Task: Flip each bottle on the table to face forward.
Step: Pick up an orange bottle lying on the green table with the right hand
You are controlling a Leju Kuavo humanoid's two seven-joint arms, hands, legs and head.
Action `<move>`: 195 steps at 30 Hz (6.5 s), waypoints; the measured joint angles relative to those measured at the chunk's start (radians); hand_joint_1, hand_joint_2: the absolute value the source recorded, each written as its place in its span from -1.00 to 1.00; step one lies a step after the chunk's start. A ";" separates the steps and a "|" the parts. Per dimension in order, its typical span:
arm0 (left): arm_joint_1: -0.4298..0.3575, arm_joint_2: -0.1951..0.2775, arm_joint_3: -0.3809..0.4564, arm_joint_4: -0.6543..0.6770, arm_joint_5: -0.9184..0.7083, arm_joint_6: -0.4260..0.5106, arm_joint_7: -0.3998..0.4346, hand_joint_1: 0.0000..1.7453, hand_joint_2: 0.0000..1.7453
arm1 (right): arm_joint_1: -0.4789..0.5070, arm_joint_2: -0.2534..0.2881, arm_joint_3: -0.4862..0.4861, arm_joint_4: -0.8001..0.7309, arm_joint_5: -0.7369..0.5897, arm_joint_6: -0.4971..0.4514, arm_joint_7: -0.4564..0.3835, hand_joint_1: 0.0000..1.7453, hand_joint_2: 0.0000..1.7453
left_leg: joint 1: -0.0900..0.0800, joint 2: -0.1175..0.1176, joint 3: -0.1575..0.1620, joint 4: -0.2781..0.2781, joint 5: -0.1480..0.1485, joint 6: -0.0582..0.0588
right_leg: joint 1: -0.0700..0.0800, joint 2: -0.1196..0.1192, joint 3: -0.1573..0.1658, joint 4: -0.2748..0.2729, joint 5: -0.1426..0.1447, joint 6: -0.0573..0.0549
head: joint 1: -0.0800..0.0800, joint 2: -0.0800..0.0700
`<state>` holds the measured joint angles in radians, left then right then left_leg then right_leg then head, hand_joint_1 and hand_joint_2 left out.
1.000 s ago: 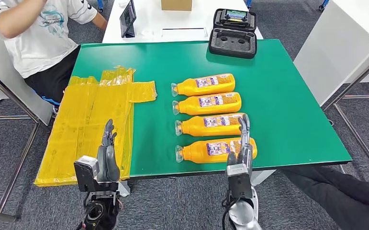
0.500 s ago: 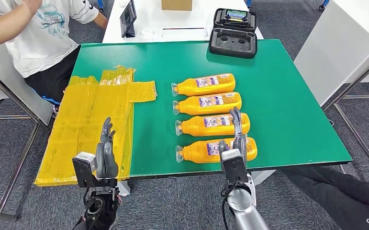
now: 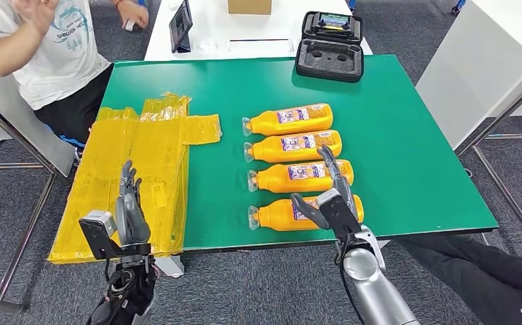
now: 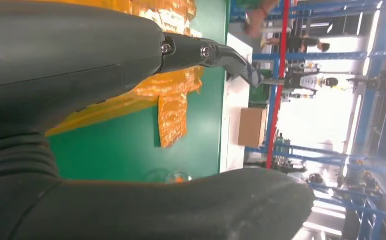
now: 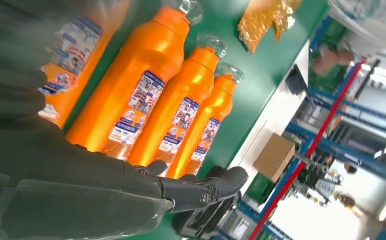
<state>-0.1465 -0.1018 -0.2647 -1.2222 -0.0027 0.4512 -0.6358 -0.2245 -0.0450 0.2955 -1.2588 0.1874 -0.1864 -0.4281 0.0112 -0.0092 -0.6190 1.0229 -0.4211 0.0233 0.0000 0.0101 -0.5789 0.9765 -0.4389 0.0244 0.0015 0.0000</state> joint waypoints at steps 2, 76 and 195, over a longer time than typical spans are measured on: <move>0.000 0.003 0.005 0.001 0.002 0.001 -0.002 -1.00 -1.00 | -0.012 -0.010 0.007 0.000 0.007 0.007 0.008 -1.00 1.00 | 0.000 0.000 0.000 0.000 0.000 0.000 | 0.000 0.000 0.000 0.000 0.000 0.000 | 0.000 0.000; 0.012 0.007 0.111 0.040 -0.021 0.010 0.006 -1.00 -1.00 | -0.189 -0.285 0.202 0.130 0.226 0.485 0.239 -1.00 1.00 | 0.000 0.000 -0.001 0.000 0.001 0.001 | 0.000 -0.001 0.000 0.000 0.000 0.000 | 0.000 0.000; 0.059 -0.021 0.148 -0.006 0.085 -0.159 0.004 -1.00 -1.00 | -0.164 -0.148 0.079 0.115 0.171 0.433 -0.166 1.00 1.00 | 0.000 0.000 -0.002 0.000 0.001 0.001 | 0.000 -0.001 -0.001 0.000 0.001 0.002 | 0.000 0.000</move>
<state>-0.0876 -0.1230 -0.1166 -1.2286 0.0826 0.2920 -0.6322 -0.3888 -0.1932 0.3745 -1.1436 0.3580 0.2465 -0.5943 0.0109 -0.0093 -0.6207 1.0230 -0.4198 0.0246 0.0000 0.0090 -0.5804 0.9766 -0.4377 0.0261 0.0012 0.0000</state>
